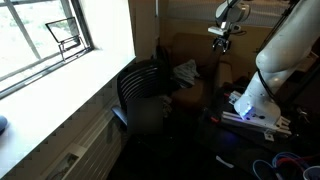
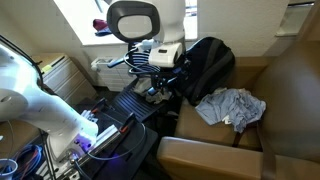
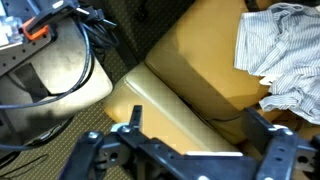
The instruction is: Pick up a shirt from the couch and place it on the armchair headrest
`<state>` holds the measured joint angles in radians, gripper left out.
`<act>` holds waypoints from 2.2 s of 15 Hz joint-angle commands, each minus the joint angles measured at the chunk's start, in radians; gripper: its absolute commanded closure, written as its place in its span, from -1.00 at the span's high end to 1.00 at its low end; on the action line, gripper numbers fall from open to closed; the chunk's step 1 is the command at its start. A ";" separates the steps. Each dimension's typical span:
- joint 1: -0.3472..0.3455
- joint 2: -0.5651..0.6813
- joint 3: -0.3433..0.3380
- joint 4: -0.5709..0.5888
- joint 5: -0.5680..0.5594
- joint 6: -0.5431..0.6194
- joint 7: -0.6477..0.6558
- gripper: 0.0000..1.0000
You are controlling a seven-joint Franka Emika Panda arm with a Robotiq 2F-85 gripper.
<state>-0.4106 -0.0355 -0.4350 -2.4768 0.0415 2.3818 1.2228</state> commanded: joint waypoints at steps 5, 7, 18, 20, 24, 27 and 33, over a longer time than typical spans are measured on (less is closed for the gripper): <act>0.092 0.444 0.114 0.200 0.353 0.502 0.278 1.00; 0.125 0.578 0.085 0.306 0.366 0.549 0.390 1.00; -0.030 0.838 0.158 0.651 0.377 0.105 0.382 1.00; 0.025 0.930 0.114 0.745 0.377 0.094 0.561 1.00; 0.003 1.116 0.150 0.976 0.391 0.001 0.796 1.00; -0.014 1.244 0.156 1.141 0.373 -0.081 0.915 1.00; -0.007 1.313 0.145 1.195 0.322 -0.118 1.015 1.00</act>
<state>-0.4060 1.2749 -0.3025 -1.2903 0.3814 2.2645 2.2285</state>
